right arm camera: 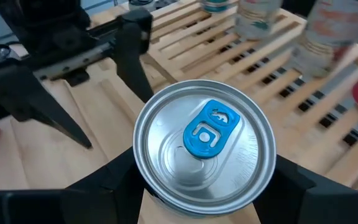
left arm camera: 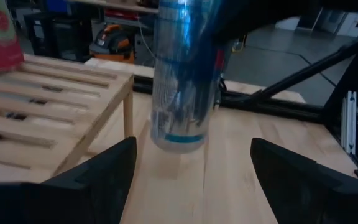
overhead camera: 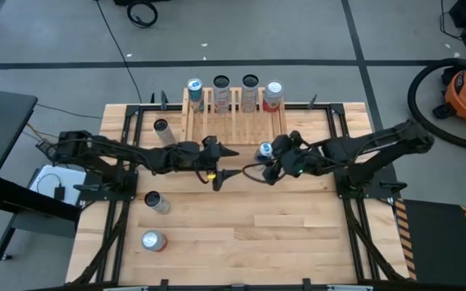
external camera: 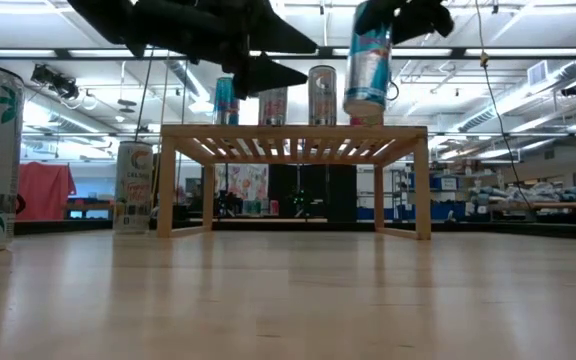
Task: Place canned beverage on shelf
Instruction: Put the blue soda can on the shelf aligned with the other blue soda can
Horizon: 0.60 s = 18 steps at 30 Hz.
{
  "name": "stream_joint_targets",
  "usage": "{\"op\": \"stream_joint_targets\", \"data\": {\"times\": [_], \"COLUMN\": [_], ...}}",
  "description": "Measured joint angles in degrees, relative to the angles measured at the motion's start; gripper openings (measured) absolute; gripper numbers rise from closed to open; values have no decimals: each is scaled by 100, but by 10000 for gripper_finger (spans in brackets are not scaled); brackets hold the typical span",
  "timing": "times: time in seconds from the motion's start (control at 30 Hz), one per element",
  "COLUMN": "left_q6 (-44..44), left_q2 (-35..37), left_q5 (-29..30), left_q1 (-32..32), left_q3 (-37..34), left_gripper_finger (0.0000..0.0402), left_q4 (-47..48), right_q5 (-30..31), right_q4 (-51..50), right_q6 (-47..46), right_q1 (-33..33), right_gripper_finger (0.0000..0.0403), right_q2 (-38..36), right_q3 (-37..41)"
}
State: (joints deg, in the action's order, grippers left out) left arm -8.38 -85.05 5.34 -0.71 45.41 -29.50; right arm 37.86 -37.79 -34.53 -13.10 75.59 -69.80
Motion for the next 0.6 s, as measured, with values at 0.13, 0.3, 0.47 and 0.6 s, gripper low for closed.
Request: {"op": "stream_joint_targets", "data": {"times": [0.13, 0.3, 0.47, 0.6], "left_q6": [0, 50, 53, 56], "left_q2": [-146, -156, -160, -160], "left_q5": [-1, -8, -185, -259], "left_q1": [76, 138, 131, 136], "left_q3": [0, -4, -4, -4], "left_gripper_finger": [318, 318, 318, 318], "left_q4": [-123, -176, -199, -238], "right_q5": [-134, -344, -470, -528], "right_q4": [191, 586, 906, 953], "right_q6": [156, 444, 707, 776], "right_q1": [4, 0, 2, 3], "right_gripper_finger": [239, 239, 239, 239], "right_q2": [407, 829, 1064, 1205], "right_q3": [-227, -437, -660, -767]}}
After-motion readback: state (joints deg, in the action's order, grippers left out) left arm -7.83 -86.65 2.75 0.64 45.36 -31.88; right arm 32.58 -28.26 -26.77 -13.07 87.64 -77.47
